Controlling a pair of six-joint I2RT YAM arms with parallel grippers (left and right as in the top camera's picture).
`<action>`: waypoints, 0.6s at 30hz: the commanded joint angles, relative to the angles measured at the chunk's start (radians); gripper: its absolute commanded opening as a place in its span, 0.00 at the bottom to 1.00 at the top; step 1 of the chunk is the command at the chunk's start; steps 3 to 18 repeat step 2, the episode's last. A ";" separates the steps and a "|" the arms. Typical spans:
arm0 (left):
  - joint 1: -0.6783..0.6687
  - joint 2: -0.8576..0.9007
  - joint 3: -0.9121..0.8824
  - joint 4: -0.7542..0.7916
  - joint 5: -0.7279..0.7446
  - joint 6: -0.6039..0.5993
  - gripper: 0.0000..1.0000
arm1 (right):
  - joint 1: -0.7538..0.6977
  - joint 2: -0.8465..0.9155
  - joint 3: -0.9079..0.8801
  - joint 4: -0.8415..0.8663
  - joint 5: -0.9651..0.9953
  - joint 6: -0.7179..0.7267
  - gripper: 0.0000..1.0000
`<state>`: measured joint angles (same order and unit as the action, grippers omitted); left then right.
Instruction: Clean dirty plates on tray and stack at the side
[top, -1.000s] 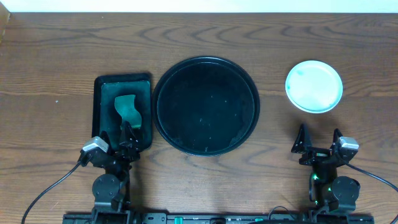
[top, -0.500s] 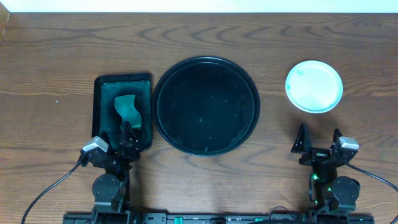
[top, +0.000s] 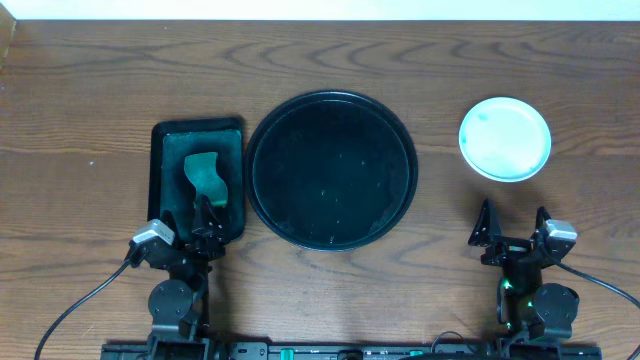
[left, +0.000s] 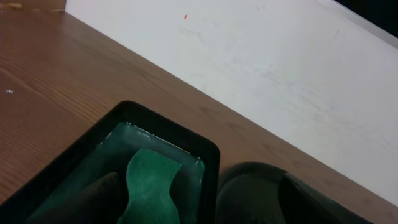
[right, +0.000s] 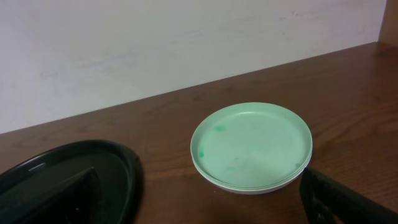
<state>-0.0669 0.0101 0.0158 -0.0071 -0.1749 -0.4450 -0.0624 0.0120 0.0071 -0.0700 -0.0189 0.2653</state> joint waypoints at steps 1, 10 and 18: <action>0.005 -0.006 -0.012 -0.048 -0.017 0.006 0.81 | -0.002 -0.006 -0.002 -0.004 -0.005 -0.016 0.99; 0.005 -0.006 -0.012 -0.048 -0.017 0.006 0.81 | -0.002 -0.006 -0.002 -0.004 -0.005 -0.016 0.99; 0.005 -0.006 -0.012 -0.048 -0.017 0.006 0.81 | -0.002 -0.006 -0.002 -0.004 -0.005 -0.016 0.99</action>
